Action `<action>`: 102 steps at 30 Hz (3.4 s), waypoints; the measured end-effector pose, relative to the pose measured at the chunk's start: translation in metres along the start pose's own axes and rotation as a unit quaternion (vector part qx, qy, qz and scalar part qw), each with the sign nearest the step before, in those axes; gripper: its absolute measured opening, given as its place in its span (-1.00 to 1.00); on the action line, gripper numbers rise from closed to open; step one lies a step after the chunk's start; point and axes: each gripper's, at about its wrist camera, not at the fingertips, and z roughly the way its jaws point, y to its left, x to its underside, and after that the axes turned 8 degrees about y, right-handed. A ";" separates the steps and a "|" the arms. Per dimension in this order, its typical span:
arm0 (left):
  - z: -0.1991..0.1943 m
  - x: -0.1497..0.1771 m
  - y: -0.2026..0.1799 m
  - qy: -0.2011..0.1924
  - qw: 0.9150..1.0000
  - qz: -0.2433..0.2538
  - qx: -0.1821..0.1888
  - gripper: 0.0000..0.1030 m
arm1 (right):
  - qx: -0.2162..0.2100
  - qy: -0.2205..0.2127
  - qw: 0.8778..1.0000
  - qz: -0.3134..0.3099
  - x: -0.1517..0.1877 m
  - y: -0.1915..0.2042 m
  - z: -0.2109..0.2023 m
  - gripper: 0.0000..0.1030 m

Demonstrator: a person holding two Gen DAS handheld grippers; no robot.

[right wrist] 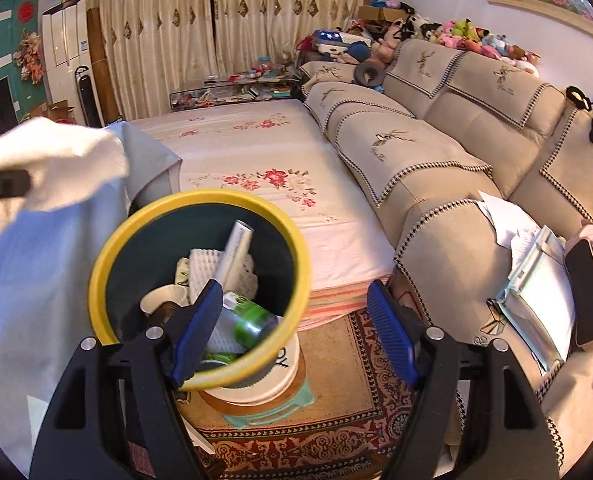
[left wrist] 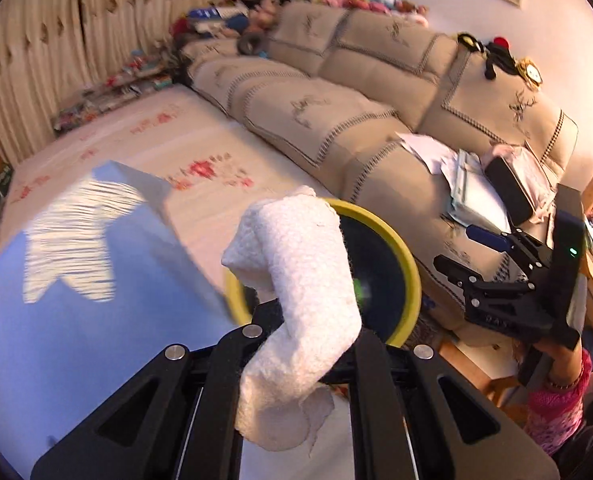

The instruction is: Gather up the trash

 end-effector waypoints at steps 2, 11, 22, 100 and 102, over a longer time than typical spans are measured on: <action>0.026 -0.011 -0.009 0.023 1.000 0.004 0.001 -0.86 | 0.001 0.001 1.000 0.003 0.003 -0.006 0.000 0.37; 0.107 -0.036 -0.025 0.077 0.997 -0.001 -0.020 -0.86 | -0.002 -0.002 1.000 0.012 0.009 -0.020 0.001 0.37; 0.154 -0.029 -0.017 0.133 0.990 -0.025 -0.038 0.10 | 0.002 0.000 1.000 0.013 0.007 -0.020 0.000 0.43; -0.319 0.381 0.010 -0.266 0.870 -0.247 -0.333 0.91 | -0.105 -0.158 0.980 -0.056 0.080 0.128 -0.230 0.86; -0.319 0.381 0.010 -0.264 0.871 -0.247 -0.332 0.91 | -0.105 -0.156 0.981 -0.055 0.081 0.129 -0.228 0.86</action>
